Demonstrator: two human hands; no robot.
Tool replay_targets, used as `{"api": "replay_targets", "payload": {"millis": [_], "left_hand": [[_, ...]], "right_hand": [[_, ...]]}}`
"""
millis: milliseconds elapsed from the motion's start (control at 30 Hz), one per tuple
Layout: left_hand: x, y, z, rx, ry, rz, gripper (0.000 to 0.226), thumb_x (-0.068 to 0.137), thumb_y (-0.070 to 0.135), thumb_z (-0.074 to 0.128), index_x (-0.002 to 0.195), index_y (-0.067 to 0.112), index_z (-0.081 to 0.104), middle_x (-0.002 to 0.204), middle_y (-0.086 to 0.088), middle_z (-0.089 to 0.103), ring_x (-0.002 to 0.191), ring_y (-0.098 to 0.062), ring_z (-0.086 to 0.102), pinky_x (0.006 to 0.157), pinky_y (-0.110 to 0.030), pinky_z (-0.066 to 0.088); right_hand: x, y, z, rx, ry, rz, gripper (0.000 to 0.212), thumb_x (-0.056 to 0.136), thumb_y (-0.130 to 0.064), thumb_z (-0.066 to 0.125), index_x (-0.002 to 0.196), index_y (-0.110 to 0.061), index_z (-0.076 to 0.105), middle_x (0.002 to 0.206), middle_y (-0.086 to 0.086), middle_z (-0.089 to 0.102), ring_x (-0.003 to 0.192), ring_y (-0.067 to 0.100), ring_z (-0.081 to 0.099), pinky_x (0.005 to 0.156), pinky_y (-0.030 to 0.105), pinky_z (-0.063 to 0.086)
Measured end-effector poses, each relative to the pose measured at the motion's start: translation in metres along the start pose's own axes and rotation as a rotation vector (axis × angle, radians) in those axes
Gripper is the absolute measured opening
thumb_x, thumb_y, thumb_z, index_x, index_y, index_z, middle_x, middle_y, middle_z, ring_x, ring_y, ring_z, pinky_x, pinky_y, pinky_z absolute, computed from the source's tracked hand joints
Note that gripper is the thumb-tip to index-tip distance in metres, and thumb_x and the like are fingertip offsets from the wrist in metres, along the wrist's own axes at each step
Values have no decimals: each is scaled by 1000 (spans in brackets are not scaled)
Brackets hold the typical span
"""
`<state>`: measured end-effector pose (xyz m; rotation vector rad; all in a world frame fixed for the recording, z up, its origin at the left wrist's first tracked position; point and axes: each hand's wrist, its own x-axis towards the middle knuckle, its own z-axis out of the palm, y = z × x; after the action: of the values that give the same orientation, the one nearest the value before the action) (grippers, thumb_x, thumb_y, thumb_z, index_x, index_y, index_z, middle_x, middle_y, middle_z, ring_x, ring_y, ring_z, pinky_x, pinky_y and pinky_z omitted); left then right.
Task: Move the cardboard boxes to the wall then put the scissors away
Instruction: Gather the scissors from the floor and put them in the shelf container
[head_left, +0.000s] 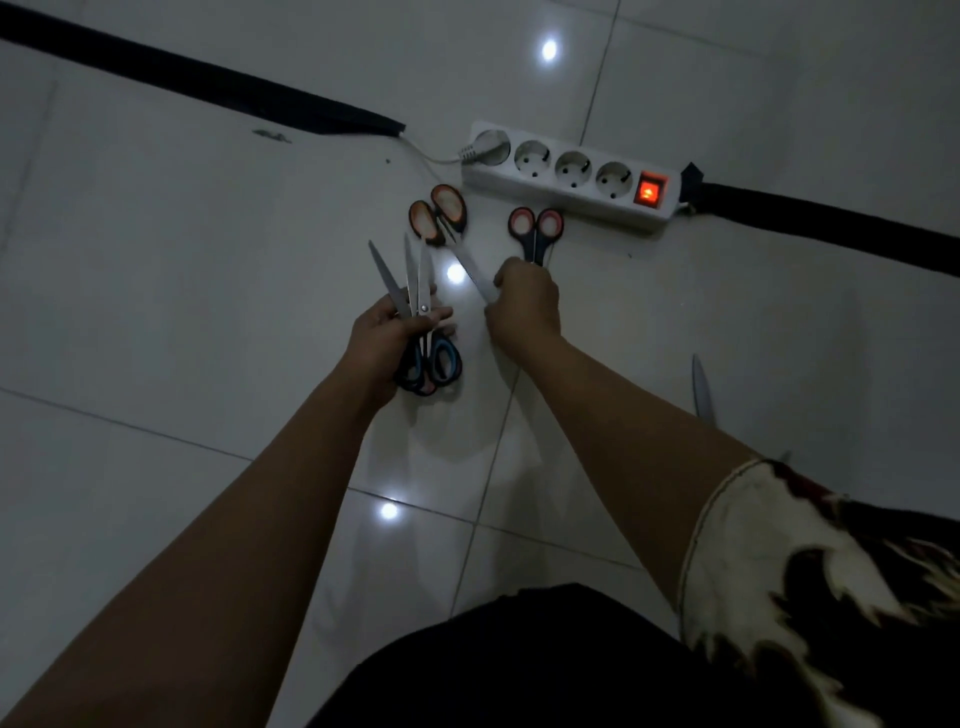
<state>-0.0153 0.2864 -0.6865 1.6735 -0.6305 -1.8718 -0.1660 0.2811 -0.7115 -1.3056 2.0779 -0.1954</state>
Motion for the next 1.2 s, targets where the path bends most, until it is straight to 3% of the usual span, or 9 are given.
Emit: {"api": "replay_targets", "payload": {"millis": [67,200,333,433,767,900,1033,1200], "left_hand": [[-2,4,1,1,-11,10,28,90,-6,55,115,5,61,105,-14,69,90,-24,70,82,-33,58],[-5,10,12,28,-15,37,28,88,-6,58,113,7,61,108,-17,68,93,-27,70,84,-35,58],[-6,3,30,35,3,25,25,84,-5,64,104,10,65,105,-19,68,95,-32,69,86,-39,57],[-6,-4,47,40,0,3,15,90,0,60,101,9,64,97,-15,69,93,-31,69,85,-42,57],[-22,-8,113,71,-60,-18,12,97,18,51,98,9,60,81,-11,67,82,-29,69,76,-40,55],[-35,-7,132,144,-75,3,36,100,35,46,118,7,60,87,-12,68,85,-26,69,72,-34,54],[-61,-8,165,246,-196,32,52,97,54,40,118,12,62,103,-17,69,92,-25,71,77,-35,55],[-110,-4,214,329,-389,-23,50,92,54,50,121,15,63,107,-13,71,102,-27,68,88,-39,54]], "right_hand": [[-10,5,-5,89,-72,30,31,85,-7,69,113,2,59,114,17,61,105,28,59,79,28,45],[-39,29,-21,367,-92,64,13,82,-13,73,83,0,72,77,11,67,61,6,55,63,22,42],[-51,62,-44,574,14,123,11,87,-7,65,85,-4,75,73,7,67,70,17,62,72,33,52],[-57,76,-68,702,124,156,13,89,-6,63,81,-9,72,71,9,67,68,20,64,70,40,56],[-70,105,-141,895,499,25,24,98,-24,57,80,-9,60,73,4,64,65,12,63,60,27,51],[-76,114,-163,914,505,-48,30,101,-21,53,74,-8,54,67,14,53,62,17,51,53,12,41],[-84,125,-180,883,406,-55,31,101,-23,52,72,-13,55,60,5,49,54,10,47,51,15,40],[-112,136,-210,834,398,-24,35,100,-27,54,75,-3,61,60,5,50,55,13,47,57,24,41]]}}
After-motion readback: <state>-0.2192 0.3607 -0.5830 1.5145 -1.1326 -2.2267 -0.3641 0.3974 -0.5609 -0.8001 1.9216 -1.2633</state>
